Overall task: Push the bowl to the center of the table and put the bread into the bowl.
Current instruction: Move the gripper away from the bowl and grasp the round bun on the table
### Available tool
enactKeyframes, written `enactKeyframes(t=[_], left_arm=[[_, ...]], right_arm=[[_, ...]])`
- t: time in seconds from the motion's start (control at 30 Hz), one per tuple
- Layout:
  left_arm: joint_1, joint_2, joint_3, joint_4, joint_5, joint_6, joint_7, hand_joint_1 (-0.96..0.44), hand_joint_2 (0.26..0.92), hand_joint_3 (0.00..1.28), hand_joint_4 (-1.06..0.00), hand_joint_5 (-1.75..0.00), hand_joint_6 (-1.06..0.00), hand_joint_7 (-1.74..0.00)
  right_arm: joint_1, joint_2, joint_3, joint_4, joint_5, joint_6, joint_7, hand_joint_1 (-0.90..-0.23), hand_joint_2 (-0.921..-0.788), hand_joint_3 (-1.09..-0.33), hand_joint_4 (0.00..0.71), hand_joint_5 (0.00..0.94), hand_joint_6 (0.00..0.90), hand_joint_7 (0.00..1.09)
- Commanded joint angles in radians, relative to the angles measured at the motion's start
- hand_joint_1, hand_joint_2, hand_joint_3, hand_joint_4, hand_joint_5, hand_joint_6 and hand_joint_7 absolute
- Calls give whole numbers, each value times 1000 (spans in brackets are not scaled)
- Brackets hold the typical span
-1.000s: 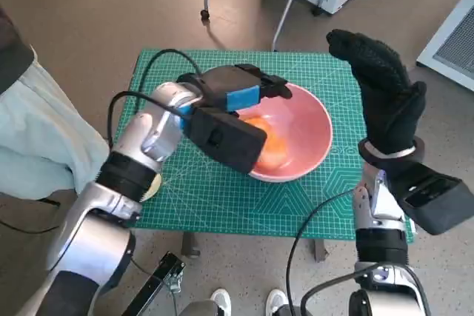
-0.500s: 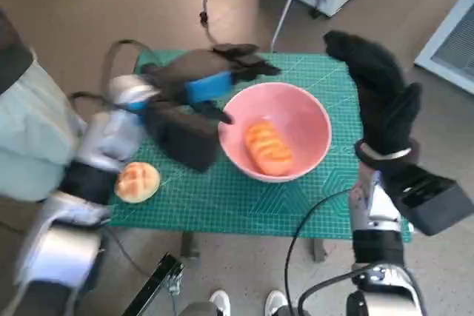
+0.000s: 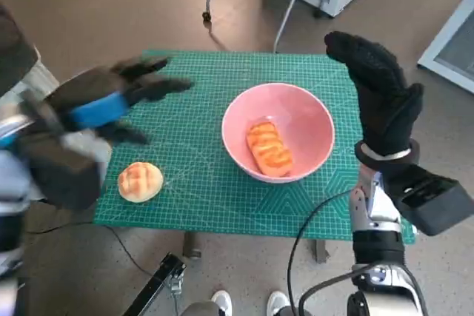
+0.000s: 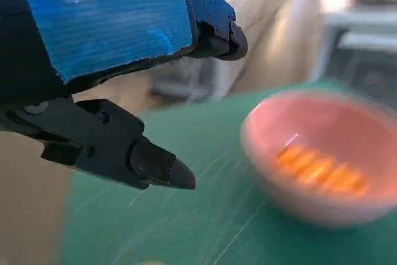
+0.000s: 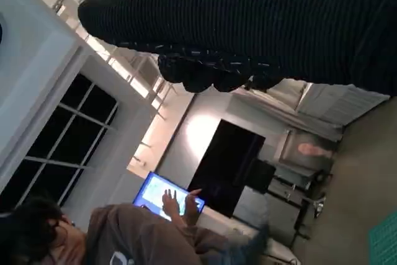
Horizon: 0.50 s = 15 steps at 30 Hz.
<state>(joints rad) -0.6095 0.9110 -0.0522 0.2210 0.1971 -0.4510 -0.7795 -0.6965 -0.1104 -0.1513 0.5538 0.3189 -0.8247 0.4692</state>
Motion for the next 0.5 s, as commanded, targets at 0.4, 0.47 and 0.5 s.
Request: enactKeyframes(t=[0.4,0.47,0.5], left_arm=[[240,94,37,-92,21,93,-25,-133,819,0,-177,-2,-360,-56],[241,87,25,-88,27,106,-27,-129,819,0,-177,-1,-359,-49],[241,84,20,-87,30,112,-28,-125,820,0,-176,-1,-358,-45]], right_arm=[[-6,17,1,28,31,7,38,-657,-921,-704,366,3,102,853],[-8,18,1,29,33,8,40,-655,-921,-705,366,3,101,854],[-8,18,1,29,33,8,40,-655,-921,-705,366,3,101,854]])
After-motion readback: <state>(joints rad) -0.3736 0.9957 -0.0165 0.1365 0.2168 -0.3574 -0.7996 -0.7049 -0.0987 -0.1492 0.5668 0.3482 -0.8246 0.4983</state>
